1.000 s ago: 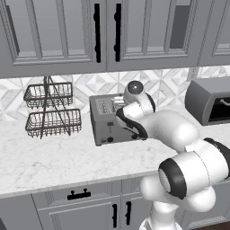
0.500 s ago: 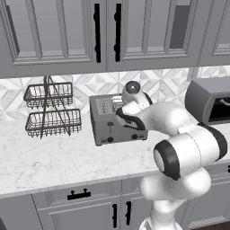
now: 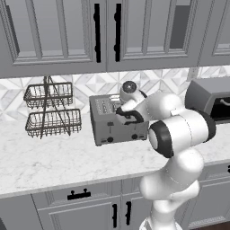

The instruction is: Start the toaster. Once the lever pops up, take the bread to the plate on the dining counter.

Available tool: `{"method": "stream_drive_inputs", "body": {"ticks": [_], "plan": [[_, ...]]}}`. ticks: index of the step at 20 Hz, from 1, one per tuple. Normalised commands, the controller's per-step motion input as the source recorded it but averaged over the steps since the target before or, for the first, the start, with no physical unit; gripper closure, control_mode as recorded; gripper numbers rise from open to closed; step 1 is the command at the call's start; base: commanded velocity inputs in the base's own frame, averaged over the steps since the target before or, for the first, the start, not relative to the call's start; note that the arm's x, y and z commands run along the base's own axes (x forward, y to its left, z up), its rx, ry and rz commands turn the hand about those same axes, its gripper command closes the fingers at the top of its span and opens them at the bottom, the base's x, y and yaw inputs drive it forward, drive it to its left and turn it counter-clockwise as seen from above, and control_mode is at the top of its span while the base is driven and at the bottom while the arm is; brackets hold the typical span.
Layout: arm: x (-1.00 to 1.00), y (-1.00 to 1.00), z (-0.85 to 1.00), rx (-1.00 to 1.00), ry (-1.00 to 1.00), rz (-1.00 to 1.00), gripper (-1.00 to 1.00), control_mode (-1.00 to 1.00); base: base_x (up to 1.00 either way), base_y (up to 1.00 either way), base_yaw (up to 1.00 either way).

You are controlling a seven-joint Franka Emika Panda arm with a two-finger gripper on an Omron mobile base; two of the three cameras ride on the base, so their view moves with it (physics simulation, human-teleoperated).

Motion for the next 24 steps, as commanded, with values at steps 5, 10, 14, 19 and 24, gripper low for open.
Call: {"method": "stream_drive_inputs", "body": {"ticks": [5, 10, 14, 19, 24], "plan": [[0.36, 0.15, -0.33, 0.00, 0.00, 0.00, -1.00, -1.00, 0.00, 0.00, 0.00], [0.45, 0.00, -0.24, 0.00, 0.00, 0.00, -1.00, -1.00, 0.00, 0.00, 0.00], [0.39, 0.00, -0.25, 0.00, 0.00, 0.00, -1.00, -1.00, 0.00, 0.00, 0.00], [0.06, 0.00, -0.30, 0.00, -0.02, -0.01, 1.00, -1.00, 0.00, 0.00, 0.00], [-0.01, 0.00, -0.06, -0.02, -0.19, -0.02, 1.00, -1.00, 0.00, 0.00, 0.00]]}}
